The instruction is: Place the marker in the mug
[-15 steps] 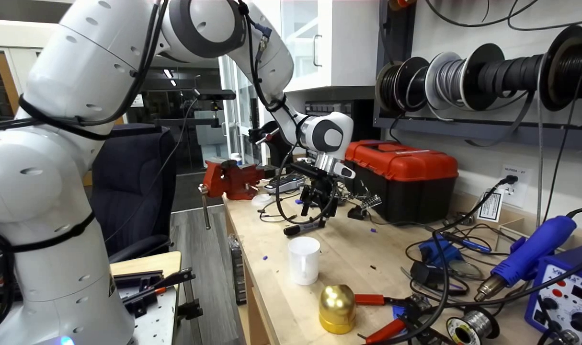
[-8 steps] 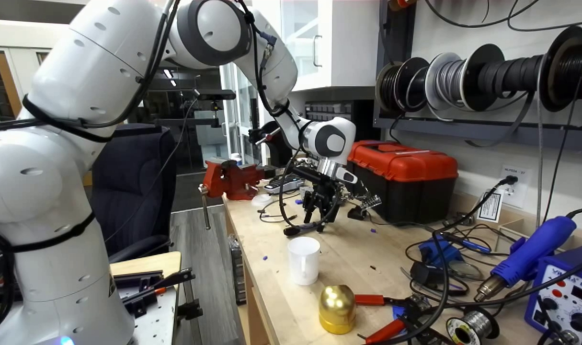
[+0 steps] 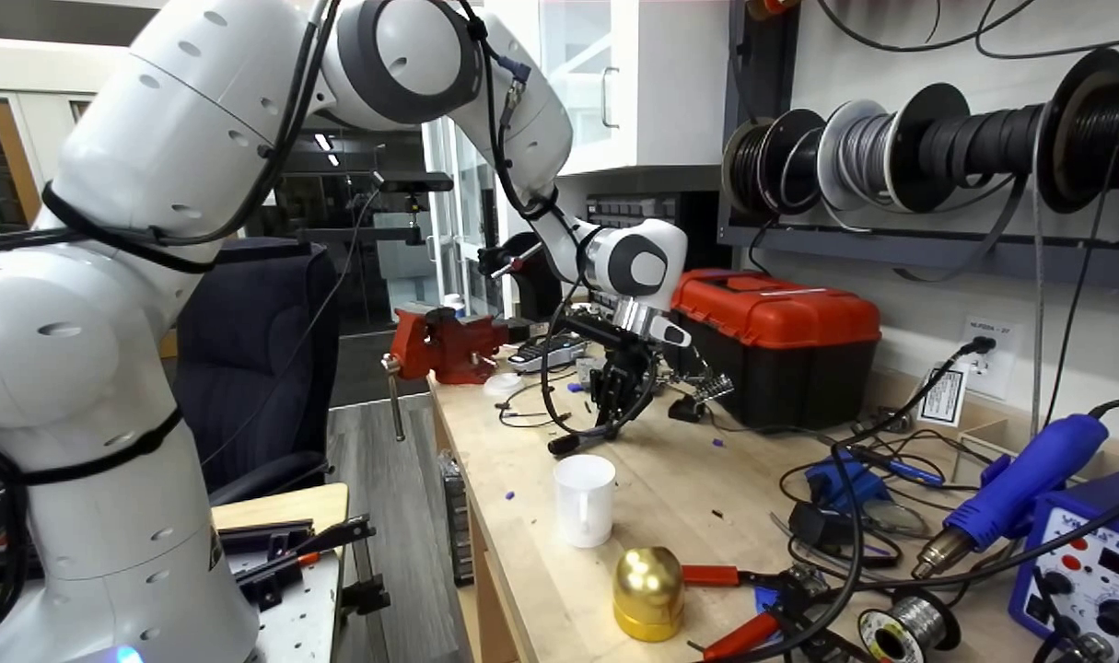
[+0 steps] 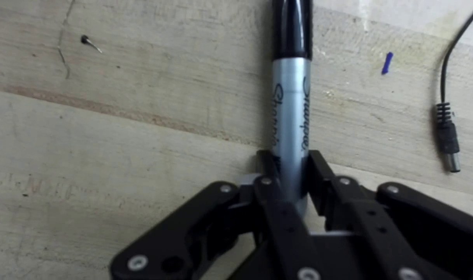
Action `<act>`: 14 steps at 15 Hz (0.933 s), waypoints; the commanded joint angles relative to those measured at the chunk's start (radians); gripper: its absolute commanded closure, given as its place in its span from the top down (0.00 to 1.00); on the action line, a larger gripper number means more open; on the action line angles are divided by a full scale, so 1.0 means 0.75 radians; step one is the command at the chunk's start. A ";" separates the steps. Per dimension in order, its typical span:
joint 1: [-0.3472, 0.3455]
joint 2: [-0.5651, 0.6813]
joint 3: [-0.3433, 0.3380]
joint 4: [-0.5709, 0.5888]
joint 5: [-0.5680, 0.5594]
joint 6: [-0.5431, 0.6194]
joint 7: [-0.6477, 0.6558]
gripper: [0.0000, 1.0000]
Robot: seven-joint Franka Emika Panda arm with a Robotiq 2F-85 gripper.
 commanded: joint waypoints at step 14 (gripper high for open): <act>-0.049 -0.489 -0.078 -0.450 0.024 0.144 0.047 0.04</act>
